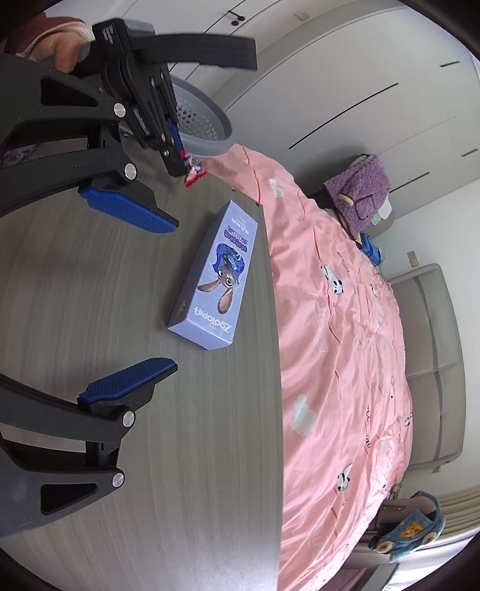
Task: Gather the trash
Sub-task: 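Grasp the purple Zootopia box with the right gripper while the left gripper holds the candy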
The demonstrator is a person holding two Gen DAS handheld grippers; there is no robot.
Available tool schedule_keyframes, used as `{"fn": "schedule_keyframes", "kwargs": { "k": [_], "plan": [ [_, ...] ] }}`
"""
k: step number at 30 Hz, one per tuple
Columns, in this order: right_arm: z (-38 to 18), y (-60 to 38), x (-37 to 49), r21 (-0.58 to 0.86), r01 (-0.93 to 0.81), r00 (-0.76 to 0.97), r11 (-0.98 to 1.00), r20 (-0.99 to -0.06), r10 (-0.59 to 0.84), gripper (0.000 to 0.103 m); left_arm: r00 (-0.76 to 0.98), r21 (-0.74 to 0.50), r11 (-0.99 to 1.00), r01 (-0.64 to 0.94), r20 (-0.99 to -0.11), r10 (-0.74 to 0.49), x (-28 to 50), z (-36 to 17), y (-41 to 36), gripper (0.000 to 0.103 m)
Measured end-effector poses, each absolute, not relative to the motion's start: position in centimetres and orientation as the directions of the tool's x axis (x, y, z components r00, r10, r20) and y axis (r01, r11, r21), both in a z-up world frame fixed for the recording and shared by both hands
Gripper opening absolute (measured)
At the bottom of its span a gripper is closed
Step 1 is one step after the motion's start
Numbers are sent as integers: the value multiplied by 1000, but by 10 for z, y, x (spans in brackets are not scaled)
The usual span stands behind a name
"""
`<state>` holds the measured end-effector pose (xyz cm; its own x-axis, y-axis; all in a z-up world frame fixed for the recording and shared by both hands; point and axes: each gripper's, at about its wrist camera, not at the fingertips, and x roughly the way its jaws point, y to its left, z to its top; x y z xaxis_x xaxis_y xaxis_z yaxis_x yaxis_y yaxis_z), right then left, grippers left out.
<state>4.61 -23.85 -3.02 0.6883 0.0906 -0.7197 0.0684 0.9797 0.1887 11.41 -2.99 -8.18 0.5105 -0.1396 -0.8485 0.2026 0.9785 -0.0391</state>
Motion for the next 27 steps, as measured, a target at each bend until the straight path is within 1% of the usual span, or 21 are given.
{"fn": "schedule_keyframes", "kwargs": {
  "k": [5, 7, 10, 13, 21, 27],
  "plan": [
    [-26, -233, 66, 114, 2, 673, 994, -735, 83, 69, 533, -29, 980, 195, -836, -131, 106, -71, -24, 13],
    [-26, -233, 77, 107, -36, 661, 994, -743, 104, 74, 542, -27, 981, 192, -831, -129, 104, -68, -22, 13],
    [-26, -230, 93, 92, -98, 641, 991, -756, 134, 75, 548, -30, 982, 188, -826, -130, 100, -62, -19, 13],
    [-28, -224, 109, 64, -167, 610, 984, -777, 154, 79, 554, -32, 982, 184, -822, -130, 98, -58, -17, 13],
    [-45, -197, 134, -57, -308, 555, 950, -822, 130, 79, 576, -30, 986, 166, -809, -121, 96, -48, -9, 13],
    [-60, -190, 153, -88, -351, 500, 932, -859, 107, 79, 583, -33, 987, 155, -804, -118, 95, -43, -2, 13]
  ]
}}
